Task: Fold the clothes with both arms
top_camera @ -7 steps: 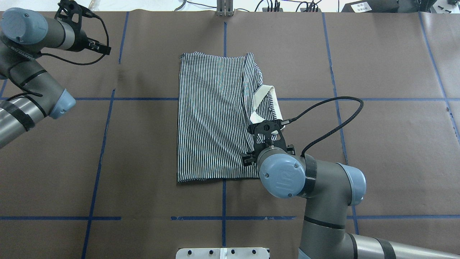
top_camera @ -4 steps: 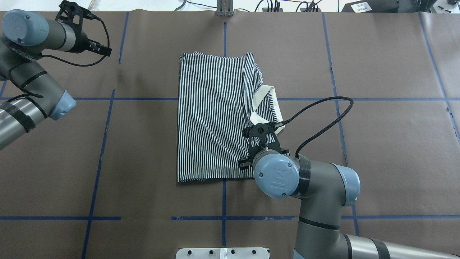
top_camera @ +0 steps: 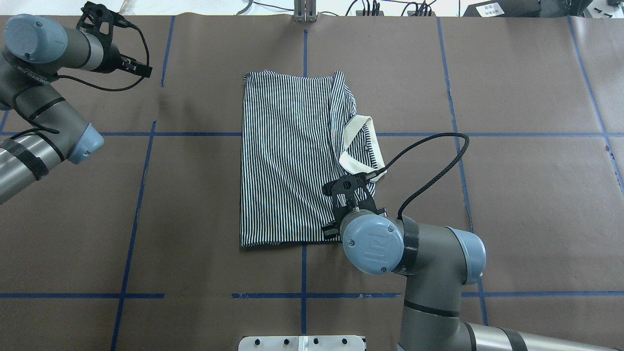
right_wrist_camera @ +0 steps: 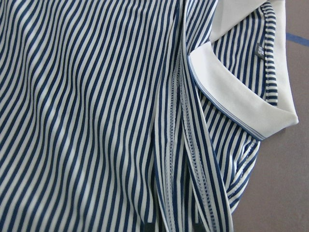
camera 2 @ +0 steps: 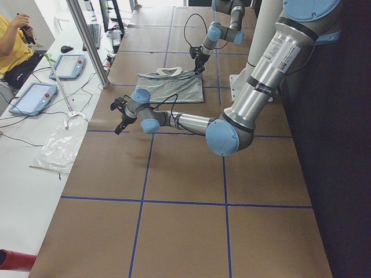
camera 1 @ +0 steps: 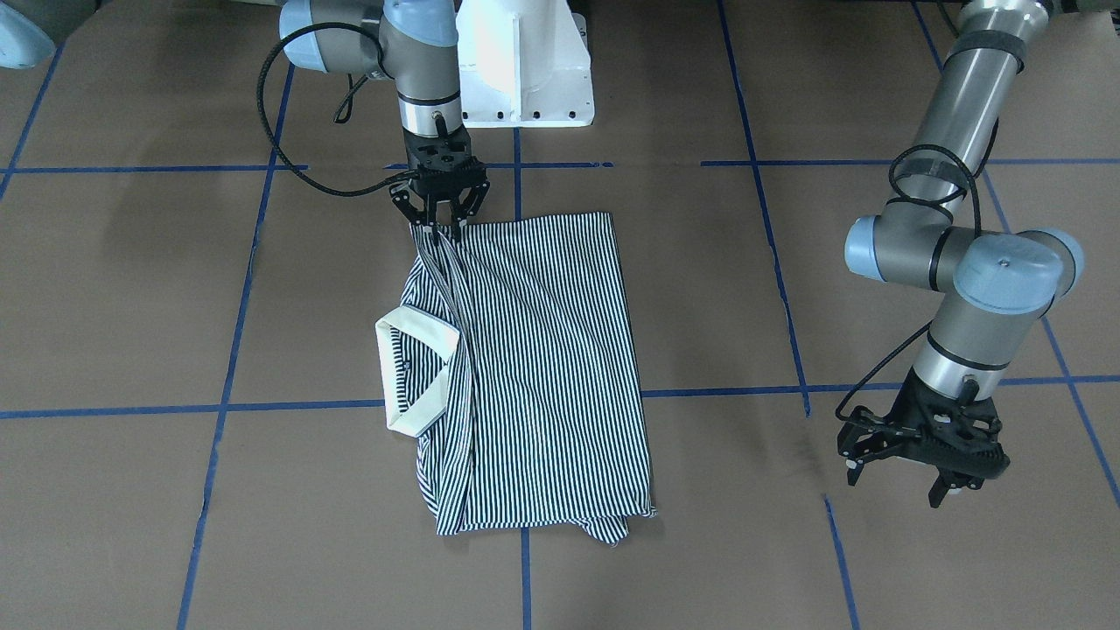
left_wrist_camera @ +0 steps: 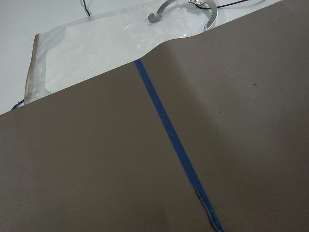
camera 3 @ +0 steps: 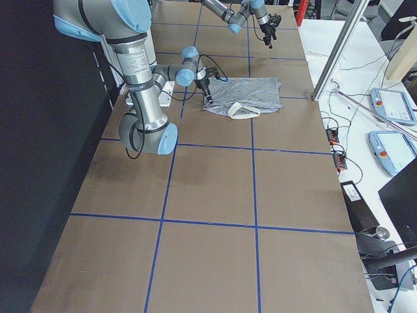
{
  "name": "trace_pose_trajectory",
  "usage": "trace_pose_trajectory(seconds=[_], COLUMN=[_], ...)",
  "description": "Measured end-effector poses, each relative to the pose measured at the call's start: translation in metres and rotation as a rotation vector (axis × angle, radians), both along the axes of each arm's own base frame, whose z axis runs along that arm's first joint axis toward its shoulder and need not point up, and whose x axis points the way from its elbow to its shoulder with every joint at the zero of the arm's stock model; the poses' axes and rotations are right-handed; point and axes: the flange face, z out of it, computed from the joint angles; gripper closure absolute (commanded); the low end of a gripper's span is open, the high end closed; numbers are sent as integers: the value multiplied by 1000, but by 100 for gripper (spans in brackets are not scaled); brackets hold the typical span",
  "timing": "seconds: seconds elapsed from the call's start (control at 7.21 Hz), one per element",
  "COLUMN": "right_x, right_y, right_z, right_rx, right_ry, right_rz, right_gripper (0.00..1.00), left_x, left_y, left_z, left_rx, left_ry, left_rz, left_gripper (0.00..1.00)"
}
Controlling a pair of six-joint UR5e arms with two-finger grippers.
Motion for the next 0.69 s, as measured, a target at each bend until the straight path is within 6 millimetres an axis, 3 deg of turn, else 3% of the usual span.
trace_pose_trajectory(seconds=[0.14,0.42,0.69], right_x=[0,0,0], right_y=[0,1,1], right_z=[1,5,6], right_rx=[2,7,8], right_ry=[4,16,21], right_rz=[-5,-13,-16], right_gripper=[65,100,100], left_x=[0,0,0], left_y=[0,0,0], left_z=[0,0,0], left_rx=[0,0,0], left_ry=[0,0,0], left_rz=[0,0,0], left_gripper=[0,0,0])
